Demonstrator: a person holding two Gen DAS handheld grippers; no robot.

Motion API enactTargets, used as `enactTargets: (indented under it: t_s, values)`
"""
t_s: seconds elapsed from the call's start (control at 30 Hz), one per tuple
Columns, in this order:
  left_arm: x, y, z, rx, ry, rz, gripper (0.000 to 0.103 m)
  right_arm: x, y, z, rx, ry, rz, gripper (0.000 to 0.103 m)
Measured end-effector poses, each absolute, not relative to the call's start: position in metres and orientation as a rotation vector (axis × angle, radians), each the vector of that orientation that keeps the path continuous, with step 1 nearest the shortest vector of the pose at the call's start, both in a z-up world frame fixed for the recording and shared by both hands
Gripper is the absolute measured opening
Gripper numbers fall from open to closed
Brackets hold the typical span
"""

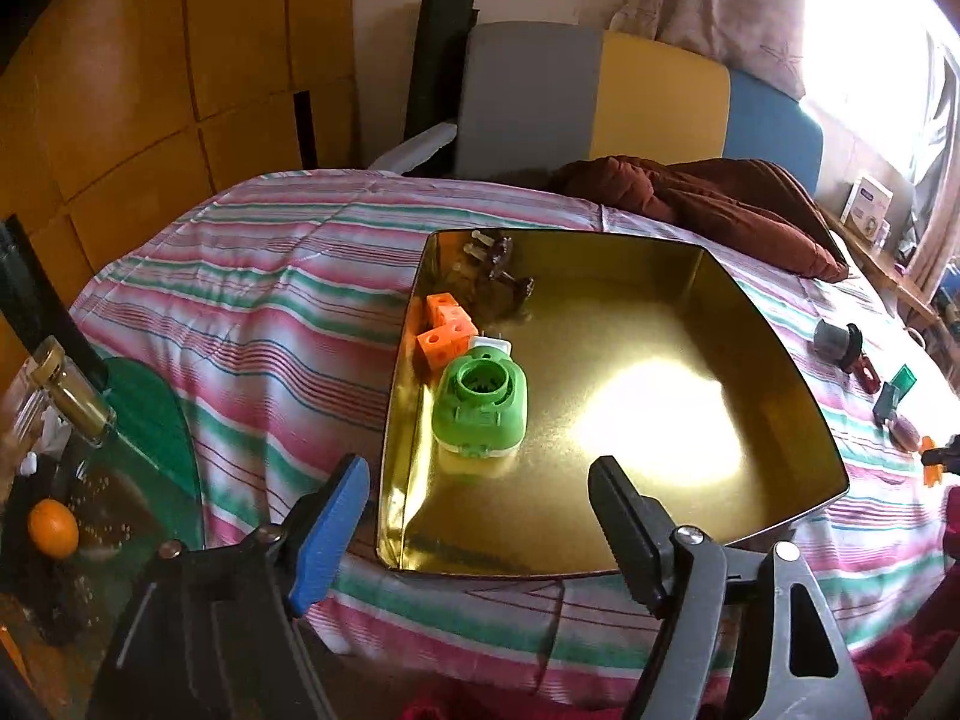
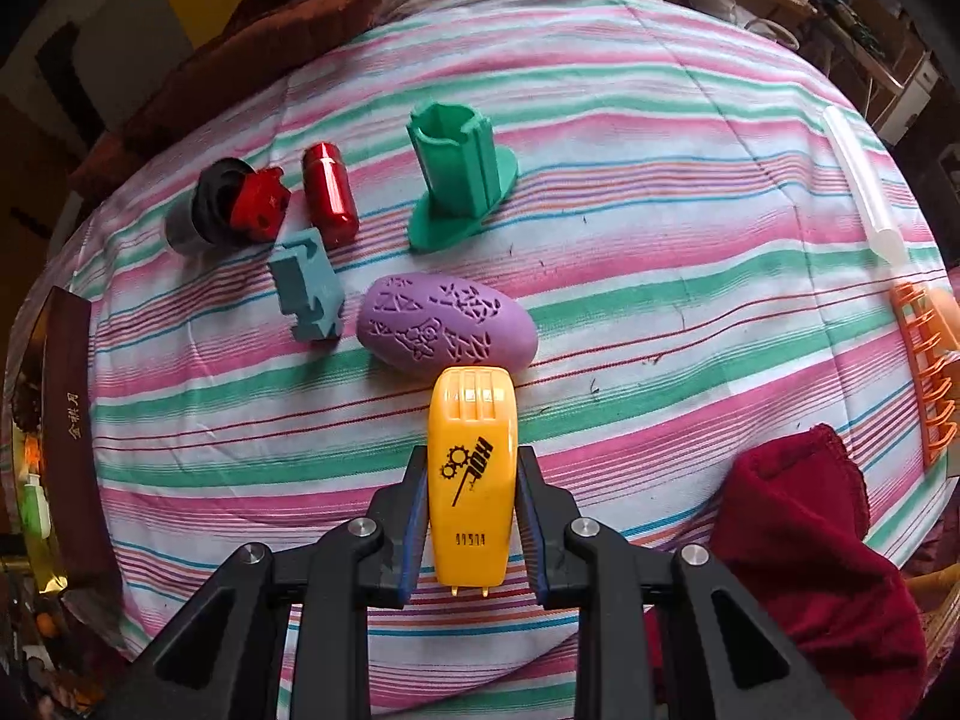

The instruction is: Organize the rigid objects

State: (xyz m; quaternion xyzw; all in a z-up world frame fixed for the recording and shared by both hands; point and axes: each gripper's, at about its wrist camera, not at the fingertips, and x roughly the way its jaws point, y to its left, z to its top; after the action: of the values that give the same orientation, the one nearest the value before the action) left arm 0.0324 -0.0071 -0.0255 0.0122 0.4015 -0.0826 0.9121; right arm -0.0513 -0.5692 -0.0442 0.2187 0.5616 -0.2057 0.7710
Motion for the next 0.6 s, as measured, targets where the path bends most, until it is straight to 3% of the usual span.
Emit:
enactTargets:
  t_s: [0.6]
  values:
    - [0.032, 0.012, -0.031, -0.013, 0.838, -0.14, 0.076, -0.009, -0.439, 0.024, 0.285, 1.07, -0.15, 0.026]
